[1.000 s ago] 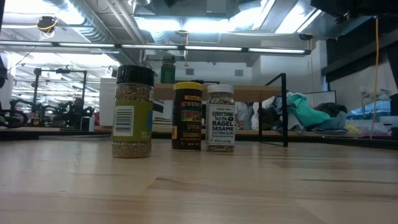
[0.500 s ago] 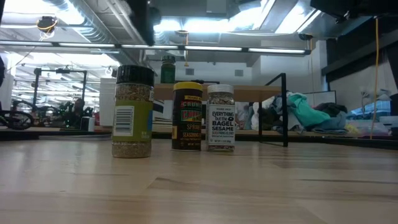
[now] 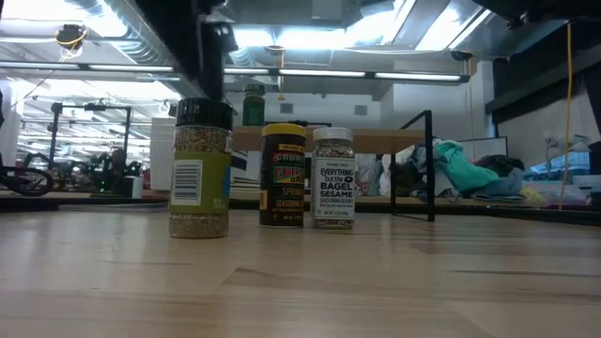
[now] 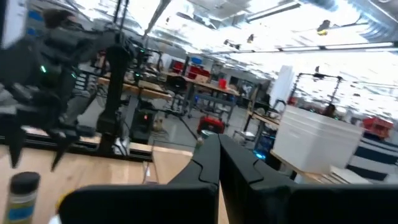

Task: Shelf spices
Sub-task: Put the black seasoning bottle onto the shelf

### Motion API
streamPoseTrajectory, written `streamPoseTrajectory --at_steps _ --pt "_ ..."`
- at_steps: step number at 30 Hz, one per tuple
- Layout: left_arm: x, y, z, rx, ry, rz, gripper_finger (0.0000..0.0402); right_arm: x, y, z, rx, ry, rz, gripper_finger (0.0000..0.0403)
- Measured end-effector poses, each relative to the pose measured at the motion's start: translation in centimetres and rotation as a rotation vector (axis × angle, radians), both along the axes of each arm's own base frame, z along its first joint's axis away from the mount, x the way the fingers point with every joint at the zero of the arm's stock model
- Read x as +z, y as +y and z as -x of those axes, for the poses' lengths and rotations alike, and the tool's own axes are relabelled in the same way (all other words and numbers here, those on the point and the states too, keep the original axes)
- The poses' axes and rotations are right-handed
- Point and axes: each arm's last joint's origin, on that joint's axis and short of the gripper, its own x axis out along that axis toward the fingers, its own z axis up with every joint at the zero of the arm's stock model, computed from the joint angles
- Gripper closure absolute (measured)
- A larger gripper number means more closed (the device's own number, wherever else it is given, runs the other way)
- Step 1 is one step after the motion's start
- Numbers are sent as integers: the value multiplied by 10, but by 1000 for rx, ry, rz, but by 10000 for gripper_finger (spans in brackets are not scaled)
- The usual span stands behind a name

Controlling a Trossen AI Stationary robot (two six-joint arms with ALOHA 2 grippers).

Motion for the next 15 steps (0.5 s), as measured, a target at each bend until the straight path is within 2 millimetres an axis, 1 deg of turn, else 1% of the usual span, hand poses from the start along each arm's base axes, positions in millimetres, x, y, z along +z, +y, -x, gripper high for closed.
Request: streamPoseTrajectory --at_steps 2,5,12,15 --pt "-8 -5 -1 -11 28 -10 123 0 1 0 19 0 0 397" --pt "-12 -9 -4 -22 25 -10 123 0 1 0 31 -3 -21 397" --pt "-18 -10 -9 -19 26 -13 123 0 1 0 39 -5 -42 397" --pt "-25 -11 -12 -17 39 -35 123 0 1 0 40 -7 -41 397"
